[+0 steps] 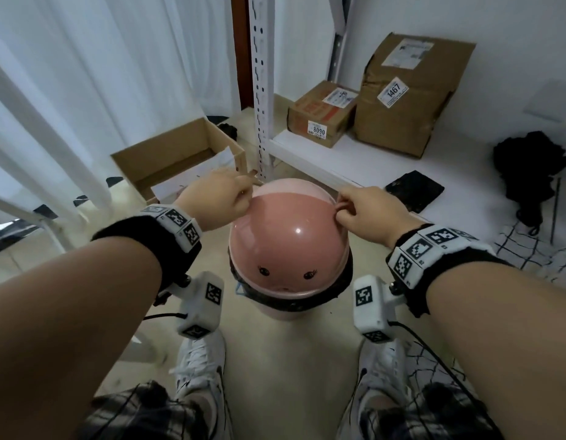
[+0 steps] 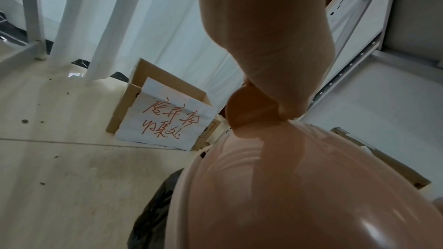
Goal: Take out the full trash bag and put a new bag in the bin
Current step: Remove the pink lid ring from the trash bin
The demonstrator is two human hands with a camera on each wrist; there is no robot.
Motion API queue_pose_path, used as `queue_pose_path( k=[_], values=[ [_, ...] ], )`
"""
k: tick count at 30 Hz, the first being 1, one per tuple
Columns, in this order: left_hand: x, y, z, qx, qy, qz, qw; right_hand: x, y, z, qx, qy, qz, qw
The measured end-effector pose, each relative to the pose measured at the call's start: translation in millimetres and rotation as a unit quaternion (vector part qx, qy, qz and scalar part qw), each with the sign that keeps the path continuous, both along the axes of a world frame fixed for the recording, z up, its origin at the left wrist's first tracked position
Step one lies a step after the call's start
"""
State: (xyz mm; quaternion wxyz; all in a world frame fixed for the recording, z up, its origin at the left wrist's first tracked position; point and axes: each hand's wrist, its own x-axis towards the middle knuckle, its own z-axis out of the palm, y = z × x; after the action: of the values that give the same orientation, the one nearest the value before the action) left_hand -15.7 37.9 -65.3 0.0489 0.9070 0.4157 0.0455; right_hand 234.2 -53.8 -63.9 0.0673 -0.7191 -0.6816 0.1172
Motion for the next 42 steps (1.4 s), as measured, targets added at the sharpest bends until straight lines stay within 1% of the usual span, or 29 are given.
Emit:
queue_pose_path(
  k=[2, 3, 5, 6, 7, 8, 10, 11, 12, 13, 14, 15, 17, 19, 22, 23, 25, 28, 29, 32, 34, 37, 42],
  values=[
    [-1, 2, -1, -0.012, -0.064, 0.046, 0.997, -2, 5, -3, 0.036, 0.022, -0.039, 0.998],
    [0, 3, -1, -0.023, -0.089, 0.078, 0.993, -4, 9, -3, 0.071, 0.032, -0.077, 0.994],
    [3, 3, -1, -0.044, -0.126, 0.13, 0.983, -8, 15, -2, 0.156, 0.057, -0.155, 0.974],
    [4, 3, -2, -0.056, -0.136, 0.143, 0.979, -12, 17, 0, 0.184, 0.072, -0.166, 0.966],
    [5, 2, 0, -0.073, -0.141, 0.147, 0.976, -16, 20, 2, 0.186, 0.085, -0.154, 0.967],
    [7, 2, 1, -0.089, -0.149, 0.142, 0.974, -20, 21, 3, 0.168, 0.098, -0.125, 0.973],
    [9, 0, 1, -0.145, -0.15, 0.118, 0.971, -28, 21, 2, 0.103, 0.116, -0.065, 0.986],
    [10, -3, 2, -0.182, -0.124, 0.106, 0.97, -31, 21, 1, 0.07, 0.122, -0.046, 0.989],
    [10, -4, -3, -0.22, -0.081, 0.103, 0.967, -34, 20, -2, 0.04, 0.126, -0.033, 0.991],
    [9, -4, -7, -0.26, -0.034, 0.115, 0.958, -35, 21, -4, 0.016, 0.124, -0.024, 0.992],
    [8, -4, -11, -0.296, -0.005, 0.136, 0.945, -35, 21, -6, -0.002, 0.116, -0.014, 0.993],
    [6, -6, -13, -0.319, -0.002, 0.149, 0.936, -35, 21, -7, -0.014, 0.105, -0.002, 0.994],
    [3, -6, -15, -0.342, -0.018, 0.144, 0.928, -34, 17, -6, -0.028, 0.095, 0.024, 0.995],
    [2, -6, -10, -0.331, -0.02, 0.134, 0.934, -32, 12, -4, -0.051, 0.075, 0.053, 0.994],
    [0, -8, -1, -0.273, -0.026, 0.137, 0.952, -29, 10, -6, -0.113, 0.0, 0.085, 0.99],
    [0, -9, 2, -0.265, -0.035, 0.13, 0.955, -29, 12, -5, -0.119, -0.019, 0.088, 0.989],
    [-2, -11, 4, -0.265, -0.039, 0.119, 0.956, -30, 17, -3, -0.091, -0.04, 0.087, 0.991],
    [-5, -13, 5, -0.268, -0.031, 0.113, 0.956, -30, 19, 1, -0.017, -0.038, 0.072, 0.997],
    [-6, -13, 5, -0.272, -0.028, 0.113, 0.955, -29, 20, 1, -0.015, -0.043, 0.068, 0.997],
    [-9, -12, 4, -0.283, -0.01, 0.115, 0.952, -27, 20, -8, -0.05, -0.057, 0.041, 0.996],
    [-10, -12, 3, -0.288, 0.002, 0.121, 0.95, -28, 21, -13, -0.047, -0.057, 0.032, 0.997],
    [-5, -13, 4, -0.259, 0.01, 0.123, 0.958, -28, 24, -12, -0.009, -0.06, 0.037, 0.997],
    [6, -16, 4, -0.221, 0.031, 0.098, 0.97, -24, 16, -10, -0.009, -0.045, 0.038, 0.998]
  ],
)
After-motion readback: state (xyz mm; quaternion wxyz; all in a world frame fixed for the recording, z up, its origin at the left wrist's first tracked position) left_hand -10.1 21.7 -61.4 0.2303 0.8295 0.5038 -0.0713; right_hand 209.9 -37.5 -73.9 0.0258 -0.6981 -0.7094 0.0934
